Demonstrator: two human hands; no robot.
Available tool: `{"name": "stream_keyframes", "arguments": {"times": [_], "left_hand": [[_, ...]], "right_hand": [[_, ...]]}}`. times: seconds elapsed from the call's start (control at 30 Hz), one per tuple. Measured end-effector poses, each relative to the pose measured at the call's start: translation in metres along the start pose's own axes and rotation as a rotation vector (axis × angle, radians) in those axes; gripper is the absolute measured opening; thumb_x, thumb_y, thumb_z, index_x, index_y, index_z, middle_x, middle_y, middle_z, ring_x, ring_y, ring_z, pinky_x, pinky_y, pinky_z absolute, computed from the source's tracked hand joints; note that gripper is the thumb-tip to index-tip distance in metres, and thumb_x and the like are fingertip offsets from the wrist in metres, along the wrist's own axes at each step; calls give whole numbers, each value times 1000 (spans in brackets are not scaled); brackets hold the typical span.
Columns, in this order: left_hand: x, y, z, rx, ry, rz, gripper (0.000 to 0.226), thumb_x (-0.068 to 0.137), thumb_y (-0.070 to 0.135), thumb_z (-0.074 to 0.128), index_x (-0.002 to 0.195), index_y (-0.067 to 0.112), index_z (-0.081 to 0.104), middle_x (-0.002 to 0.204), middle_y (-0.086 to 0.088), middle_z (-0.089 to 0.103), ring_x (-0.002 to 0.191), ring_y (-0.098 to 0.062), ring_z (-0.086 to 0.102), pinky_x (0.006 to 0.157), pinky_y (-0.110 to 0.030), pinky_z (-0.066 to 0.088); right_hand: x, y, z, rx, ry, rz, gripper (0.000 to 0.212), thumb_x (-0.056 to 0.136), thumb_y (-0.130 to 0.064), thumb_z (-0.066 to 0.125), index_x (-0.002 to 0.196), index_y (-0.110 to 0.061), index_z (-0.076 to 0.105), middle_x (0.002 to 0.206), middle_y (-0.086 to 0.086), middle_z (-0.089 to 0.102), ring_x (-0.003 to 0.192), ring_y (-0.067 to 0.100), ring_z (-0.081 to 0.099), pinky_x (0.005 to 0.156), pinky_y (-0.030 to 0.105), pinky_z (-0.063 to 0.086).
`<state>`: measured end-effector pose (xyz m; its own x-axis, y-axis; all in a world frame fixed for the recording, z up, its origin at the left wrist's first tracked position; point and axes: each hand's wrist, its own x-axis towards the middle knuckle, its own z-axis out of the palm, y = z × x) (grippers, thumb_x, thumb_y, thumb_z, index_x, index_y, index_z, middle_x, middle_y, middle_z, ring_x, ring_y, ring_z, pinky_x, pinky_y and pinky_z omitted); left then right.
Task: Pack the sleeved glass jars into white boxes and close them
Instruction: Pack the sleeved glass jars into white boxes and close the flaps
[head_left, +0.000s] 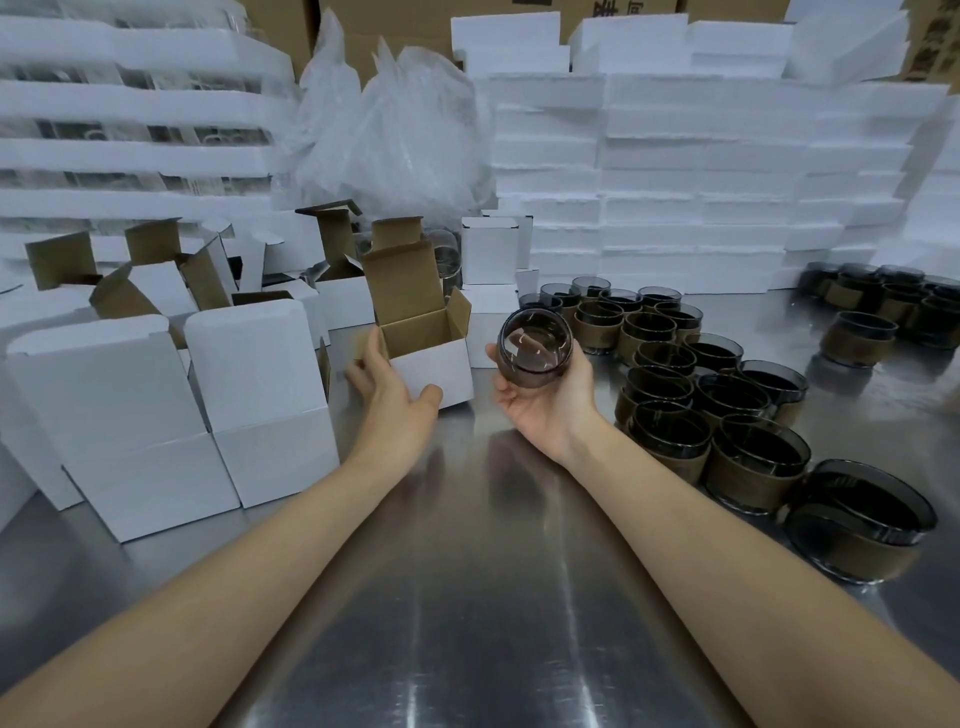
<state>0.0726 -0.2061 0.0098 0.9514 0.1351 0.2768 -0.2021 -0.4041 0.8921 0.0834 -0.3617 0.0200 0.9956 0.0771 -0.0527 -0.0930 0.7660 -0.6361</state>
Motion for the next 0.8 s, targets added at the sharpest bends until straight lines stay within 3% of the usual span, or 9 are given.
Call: {"name": "stream_keyframes", "arguments": {"times": [0.27,0.4,0.5,0.67,0.8], "left_hand": [[0,0,0,-9,4,3,78,91,8,57,148,27,7,152,-2,5,142,-20,20,98,-19,21],[-1,0,0,-11,6,6,78,91,8,58,148,26,9,150,-3,8,140,-21,22,97,-19,22],[-1,1,0,-13,1,6,77,91,8,57,148,26,9,149,-3,9,140,-21,22,97,-19,23],[-1,1,0,-1,5,2,77,91,8,57,148,27,9,150,-3,7,141,-22,21,99,-21,23],[0,0,1,6,11,5,77,90,8,59,147,28,10,149,-3,9,140,-23,24,101,-24,27]], "right_hand": [[-2,-1,-2,-9,-241,24,40,87,-43,51,82,-8,70,80,14,67,62,20,63,54,24,50],[-1,-1,-3,8,-250,30,39,85,-42,53,82,-7,71,80,15,67,62,21,64,53,24,49],[-3,-1,-1,33,-190,30,43,91,-39,44,81,-7,71,82,16,68,58,21,63,51,22,49],[-3,-3,2,95,-96,-36,56,97,-55,37,104,-6,63,89,18,69,59,22,63,52,22,52],[-4,-4,3,170,-88,-68,66,90,-60,48,121,-2,58,104,17,66,79,28,70,62,26,58]]}}
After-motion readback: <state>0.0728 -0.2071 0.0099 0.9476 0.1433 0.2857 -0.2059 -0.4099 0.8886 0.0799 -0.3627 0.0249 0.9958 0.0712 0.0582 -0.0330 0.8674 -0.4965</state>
